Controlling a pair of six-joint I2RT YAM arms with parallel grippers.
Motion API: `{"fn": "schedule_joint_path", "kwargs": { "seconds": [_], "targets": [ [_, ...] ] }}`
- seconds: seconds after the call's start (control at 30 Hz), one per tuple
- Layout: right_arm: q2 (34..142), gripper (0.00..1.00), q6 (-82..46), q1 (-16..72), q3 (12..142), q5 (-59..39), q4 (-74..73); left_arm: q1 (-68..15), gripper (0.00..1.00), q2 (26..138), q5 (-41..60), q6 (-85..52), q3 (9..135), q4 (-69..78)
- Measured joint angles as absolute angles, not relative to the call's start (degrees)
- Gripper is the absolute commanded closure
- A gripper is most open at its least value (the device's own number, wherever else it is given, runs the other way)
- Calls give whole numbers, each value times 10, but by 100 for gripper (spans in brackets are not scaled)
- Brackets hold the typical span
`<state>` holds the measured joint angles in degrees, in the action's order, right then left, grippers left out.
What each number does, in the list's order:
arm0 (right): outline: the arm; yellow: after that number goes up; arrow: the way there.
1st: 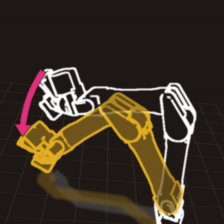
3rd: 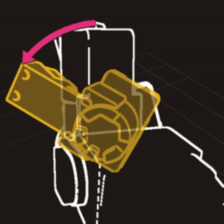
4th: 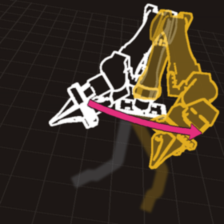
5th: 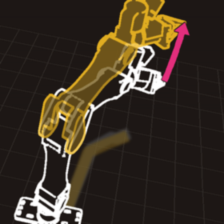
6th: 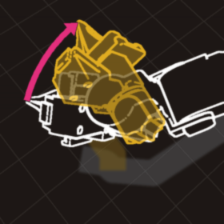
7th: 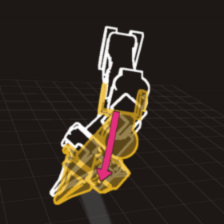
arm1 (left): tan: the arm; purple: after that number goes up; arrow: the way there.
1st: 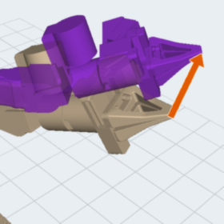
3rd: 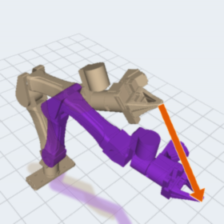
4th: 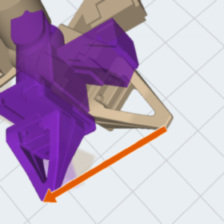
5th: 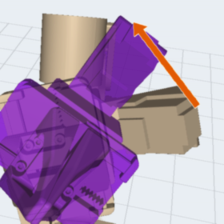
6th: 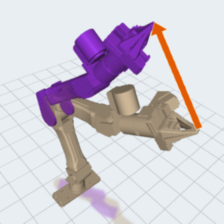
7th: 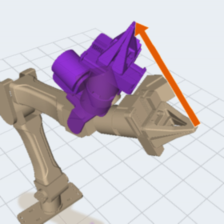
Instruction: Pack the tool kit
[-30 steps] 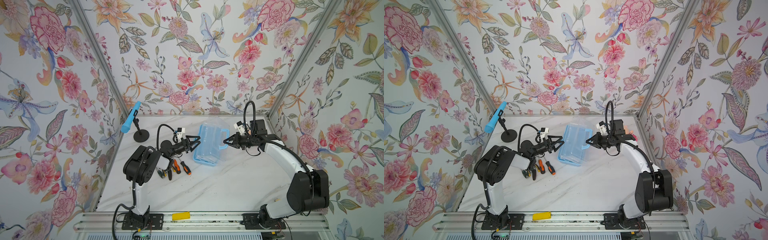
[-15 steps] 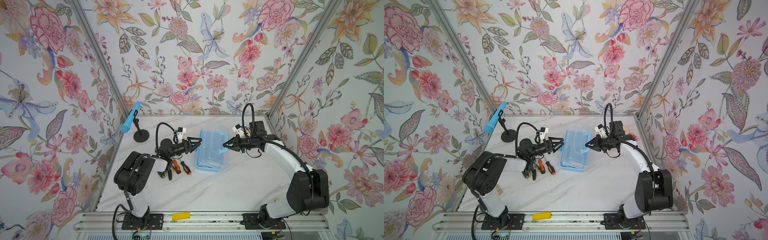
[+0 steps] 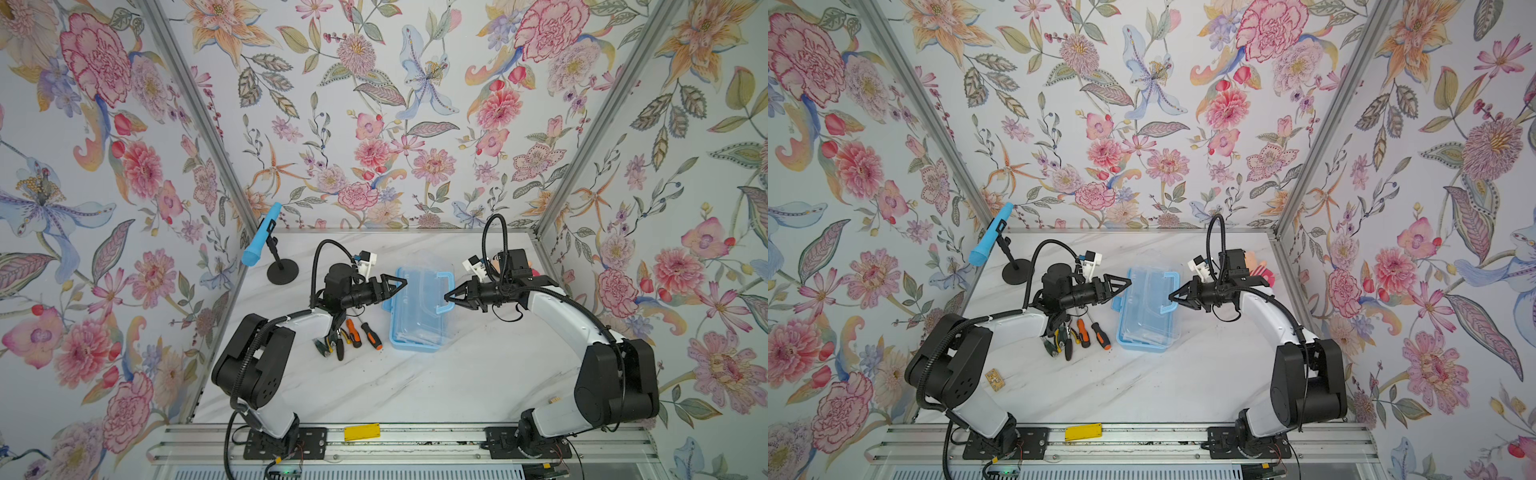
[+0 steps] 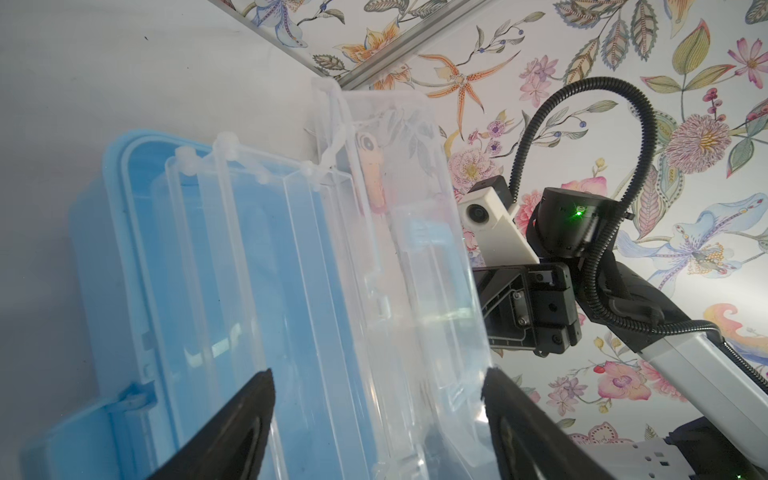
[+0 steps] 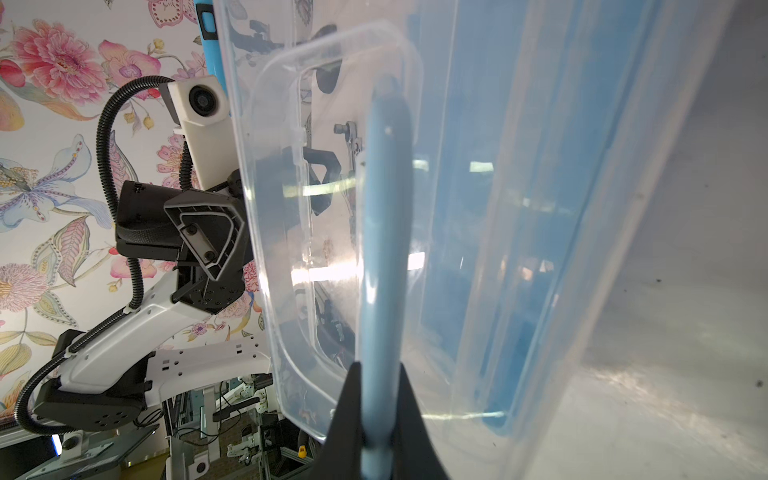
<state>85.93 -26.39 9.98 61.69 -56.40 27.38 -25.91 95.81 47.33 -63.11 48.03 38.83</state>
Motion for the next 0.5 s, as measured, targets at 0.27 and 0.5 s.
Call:
{"fn": "schedule_joint_path", "kwargs": {
  "seconds": [0.27, 0.5],
  "targets": [
    [857, 100, -266, 100, 609, -567, 262, -285, 17, 981, 474, -612, 531, 364],
    [854, 69, -265, 102, 609, -563, 254, -304, 17, 1006, 475, -608, 561, 360]
  ]
}}
